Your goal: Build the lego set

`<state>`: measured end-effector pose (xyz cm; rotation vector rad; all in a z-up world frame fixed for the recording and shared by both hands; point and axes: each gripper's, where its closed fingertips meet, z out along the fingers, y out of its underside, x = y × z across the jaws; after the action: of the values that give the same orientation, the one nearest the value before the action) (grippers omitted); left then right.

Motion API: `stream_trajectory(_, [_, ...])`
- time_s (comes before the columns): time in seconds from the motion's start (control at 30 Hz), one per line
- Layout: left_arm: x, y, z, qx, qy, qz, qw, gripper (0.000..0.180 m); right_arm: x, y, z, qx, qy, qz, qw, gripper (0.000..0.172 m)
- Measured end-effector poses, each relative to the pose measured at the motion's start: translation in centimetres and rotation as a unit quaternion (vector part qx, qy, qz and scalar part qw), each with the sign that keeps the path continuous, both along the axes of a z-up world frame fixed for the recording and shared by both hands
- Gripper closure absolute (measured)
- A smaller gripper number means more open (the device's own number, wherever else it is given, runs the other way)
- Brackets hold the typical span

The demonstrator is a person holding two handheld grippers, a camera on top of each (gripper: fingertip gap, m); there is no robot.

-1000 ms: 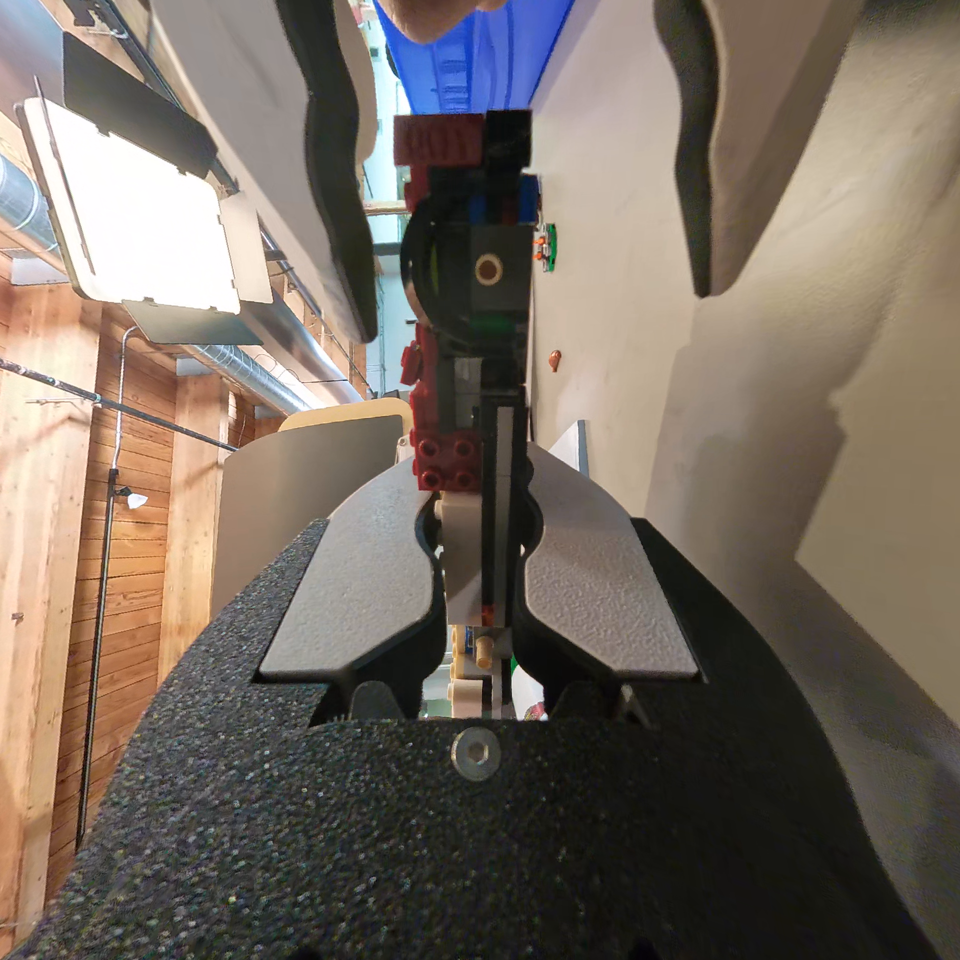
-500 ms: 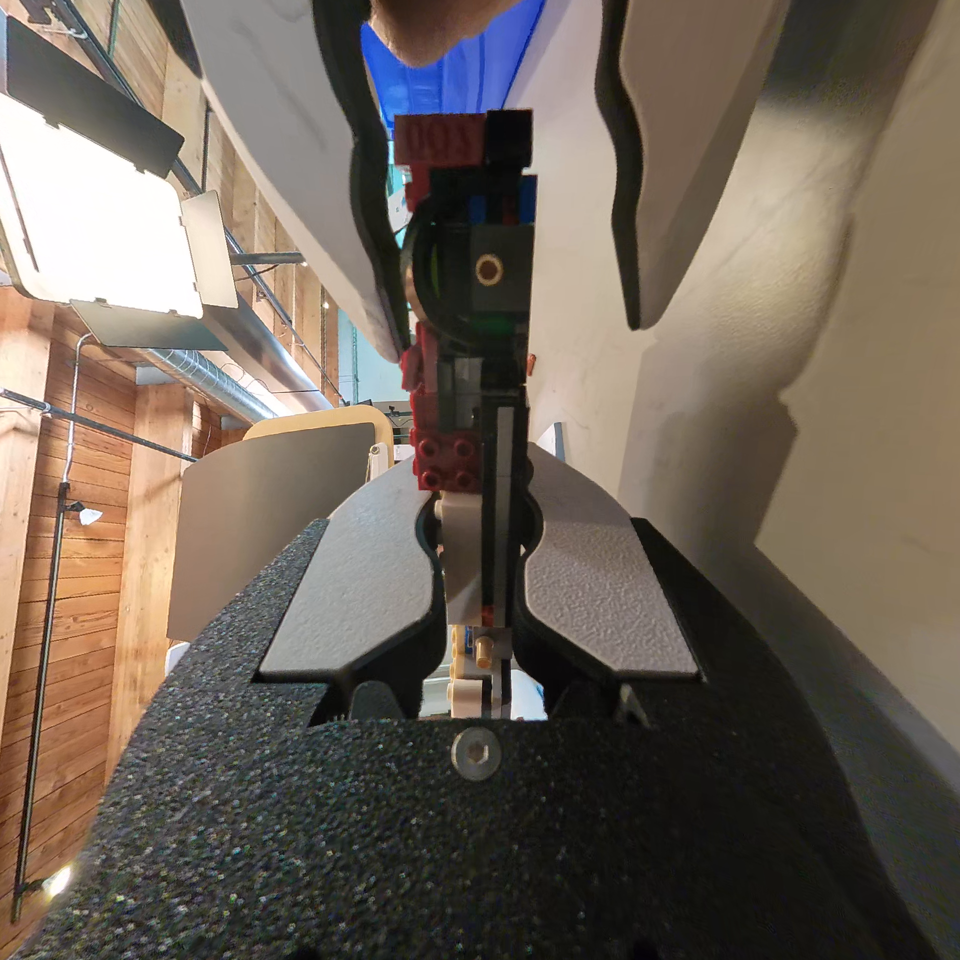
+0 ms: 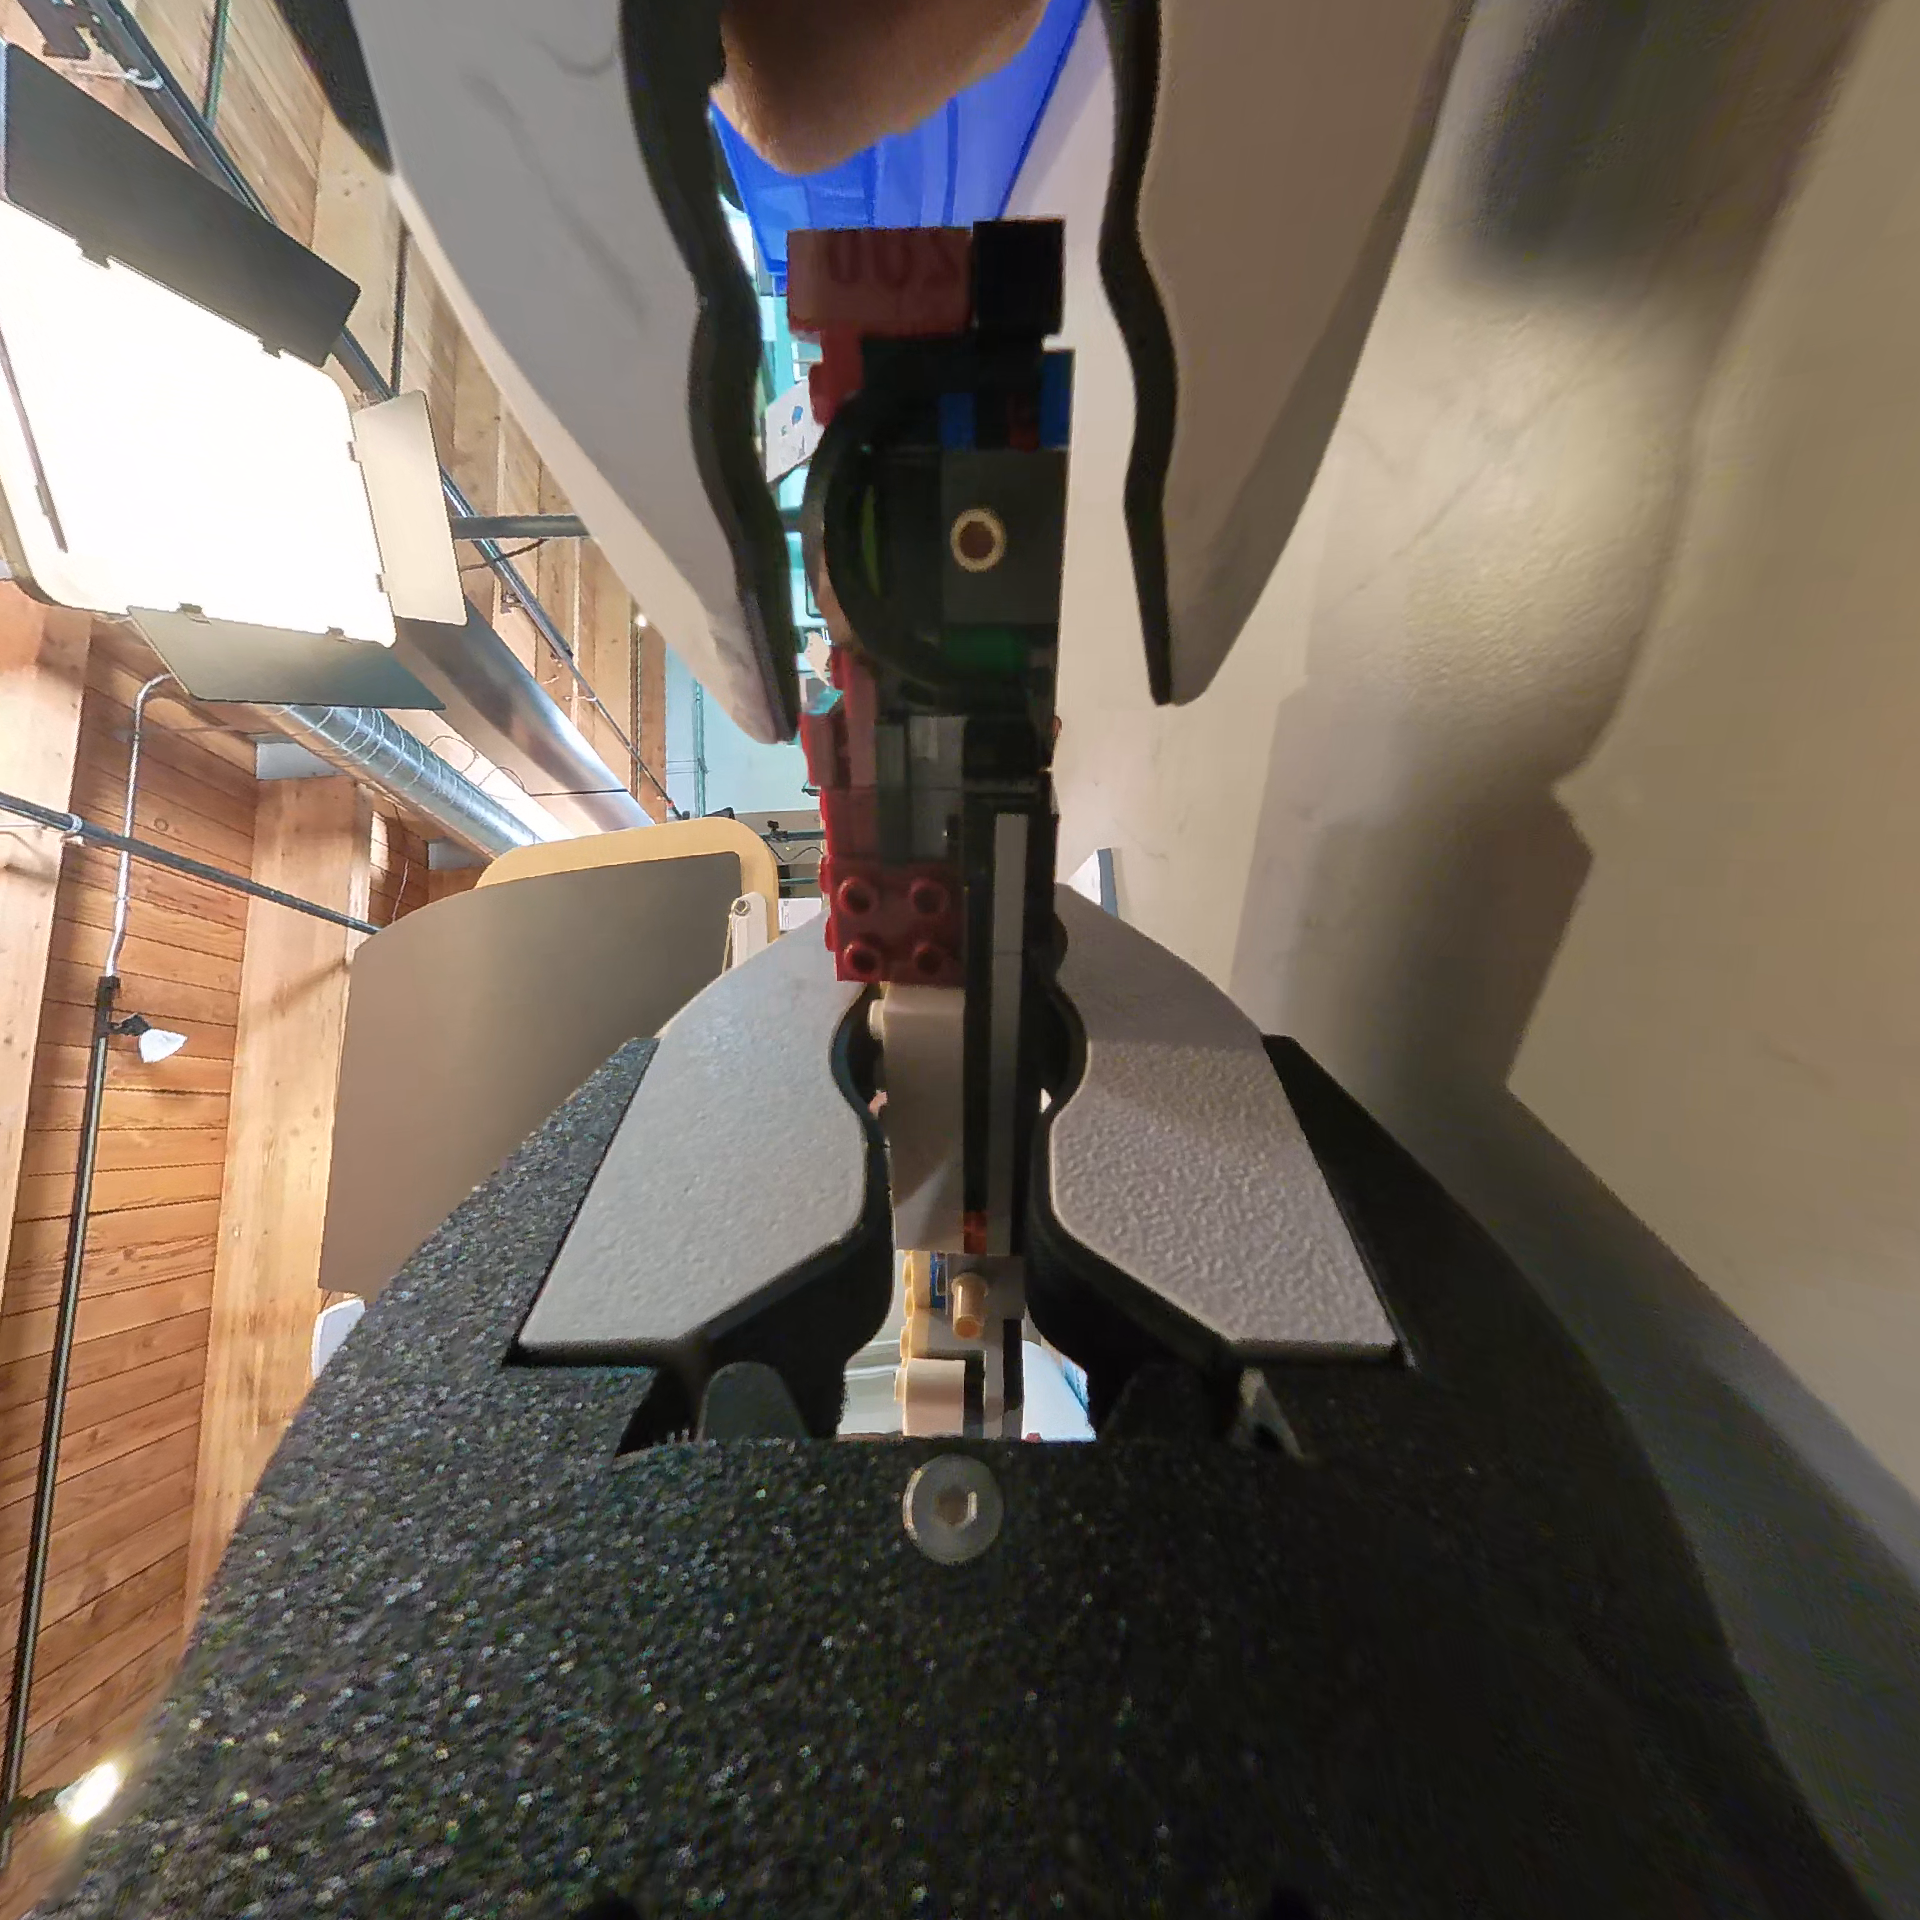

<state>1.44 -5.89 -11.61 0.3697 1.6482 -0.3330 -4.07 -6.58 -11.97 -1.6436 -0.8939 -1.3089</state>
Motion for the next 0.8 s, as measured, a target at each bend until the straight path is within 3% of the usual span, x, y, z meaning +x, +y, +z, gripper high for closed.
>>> stream_trajectory(0.8, [0.3, -0.3, 0.9, -0.007, -0.005, -0.009, 1.0, 0.156, 0.2, 0.0, 1.2, 0.0, -0.054, 0.009, 0.999, 0.139])
